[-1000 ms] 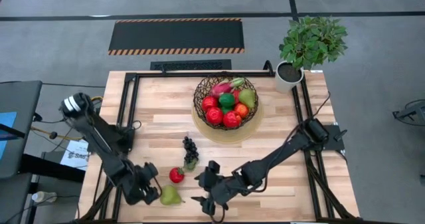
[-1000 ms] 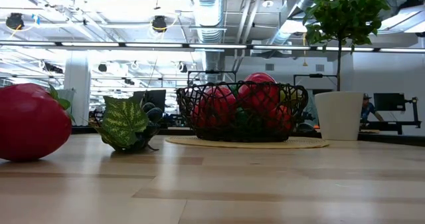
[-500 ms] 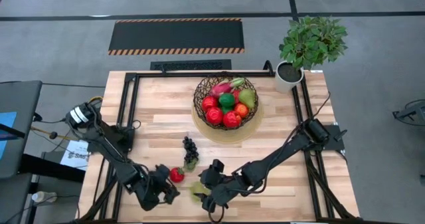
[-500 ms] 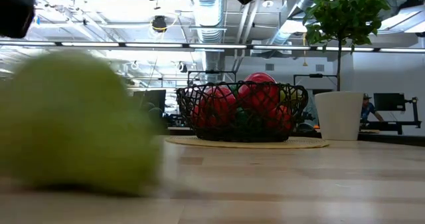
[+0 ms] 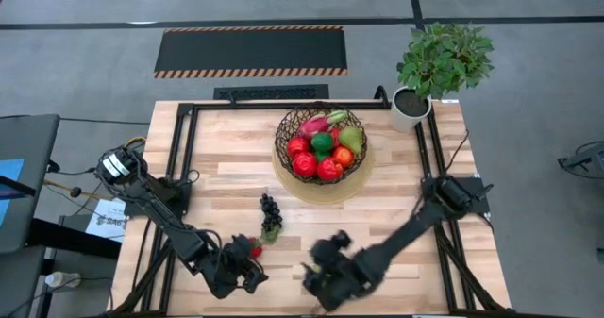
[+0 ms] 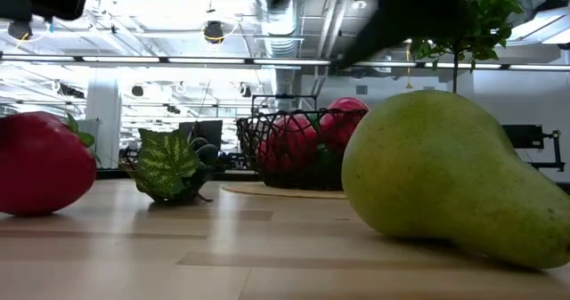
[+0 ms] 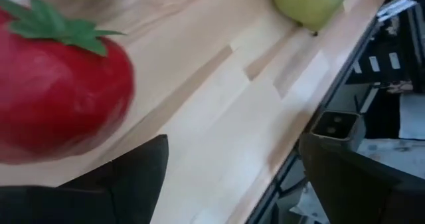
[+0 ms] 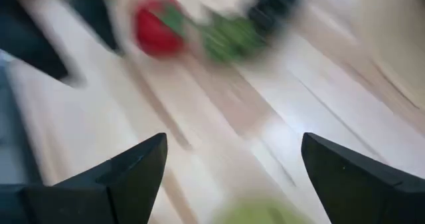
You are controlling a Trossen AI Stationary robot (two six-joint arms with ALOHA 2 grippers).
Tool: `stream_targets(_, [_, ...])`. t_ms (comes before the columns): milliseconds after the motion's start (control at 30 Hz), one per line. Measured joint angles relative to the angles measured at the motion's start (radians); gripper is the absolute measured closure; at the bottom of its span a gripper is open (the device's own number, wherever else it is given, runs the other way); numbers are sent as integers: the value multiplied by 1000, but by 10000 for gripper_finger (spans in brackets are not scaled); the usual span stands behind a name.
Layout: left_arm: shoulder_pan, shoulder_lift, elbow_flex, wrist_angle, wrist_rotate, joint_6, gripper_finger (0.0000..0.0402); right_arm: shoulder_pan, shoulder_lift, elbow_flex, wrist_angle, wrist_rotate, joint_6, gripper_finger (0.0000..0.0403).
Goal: Build produce basket
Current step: Put the green pear into the black wire basket
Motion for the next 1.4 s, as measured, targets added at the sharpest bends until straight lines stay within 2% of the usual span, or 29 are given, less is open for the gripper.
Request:
stream_targets(100, [-1, 0, 13, 0, -24, 15, 77, 61, 1, -1, -165, 82, 265, 37])
stream_targets(200, [-1, -1, 15, 1, -37, 20, 77, 103, 1, 0, -262, 123, 401, 37])
stream_targets(433, [0, -1, 15, -2, -59, 13, 77, 107, 26, 2, -227, 143, 385, 37])
stream_targets(733, [0, -2, 15, -1, -53, 12, 77, 100, 164, 6, -210, 132, 524, 37])
stream_targets(1000, [0, -2, 15, -2, -51, 12, 77, 97, 210, 5, -211, 144, 527, 40])
stream_targets(1100, [0, -2, 15, -2, -51, 13, 77, 81, 206, 4, -220, 142, 511, 55])
stream_targets(1267, [0, -3, 15, -3, -51, 13, 77, 66, 205, 3, -262, 140, 504, 101])
stream_targets(1400, [0, -3, 15, -7, -50, 13, 77, 54, 181, 0, -322, 130, 491, 106])
